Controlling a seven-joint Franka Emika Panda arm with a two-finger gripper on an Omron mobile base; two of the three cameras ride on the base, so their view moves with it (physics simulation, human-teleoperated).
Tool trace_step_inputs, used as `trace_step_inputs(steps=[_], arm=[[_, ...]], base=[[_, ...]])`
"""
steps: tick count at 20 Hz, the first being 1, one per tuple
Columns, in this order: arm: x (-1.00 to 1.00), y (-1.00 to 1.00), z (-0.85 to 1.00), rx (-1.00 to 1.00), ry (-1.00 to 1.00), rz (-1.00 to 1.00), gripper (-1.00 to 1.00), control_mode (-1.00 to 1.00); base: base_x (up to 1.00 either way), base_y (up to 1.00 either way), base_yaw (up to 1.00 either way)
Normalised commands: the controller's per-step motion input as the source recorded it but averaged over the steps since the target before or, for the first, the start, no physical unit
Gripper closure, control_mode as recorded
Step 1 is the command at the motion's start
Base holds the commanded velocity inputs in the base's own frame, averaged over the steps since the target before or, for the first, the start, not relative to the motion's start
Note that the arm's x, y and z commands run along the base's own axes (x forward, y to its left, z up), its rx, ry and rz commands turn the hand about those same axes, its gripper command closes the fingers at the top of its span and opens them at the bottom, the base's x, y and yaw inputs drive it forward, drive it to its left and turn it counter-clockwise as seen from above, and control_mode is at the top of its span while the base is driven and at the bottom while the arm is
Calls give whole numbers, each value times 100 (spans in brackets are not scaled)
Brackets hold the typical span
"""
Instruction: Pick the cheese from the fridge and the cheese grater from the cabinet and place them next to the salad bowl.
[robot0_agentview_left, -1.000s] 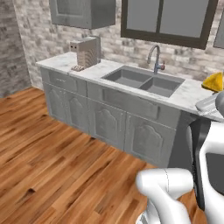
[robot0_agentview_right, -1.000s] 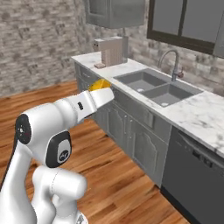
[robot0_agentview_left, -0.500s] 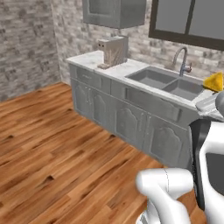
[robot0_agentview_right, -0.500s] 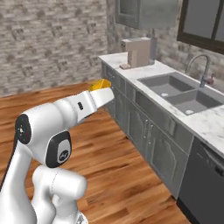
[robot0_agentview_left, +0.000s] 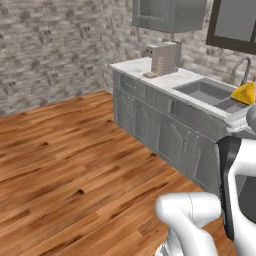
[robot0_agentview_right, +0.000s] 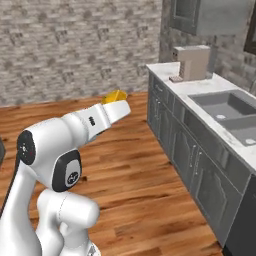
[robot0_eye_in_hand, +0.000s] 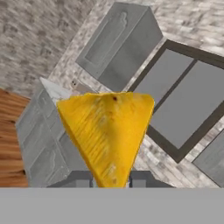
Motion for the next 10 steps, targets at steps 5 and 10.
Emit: trace_step_inputs(steps=[5,10], arm=[[0,0,0,0,0,0,100,100],[0,0,0,0,0,0,100,100]], base=[[0,0,35],[0,0,35]])
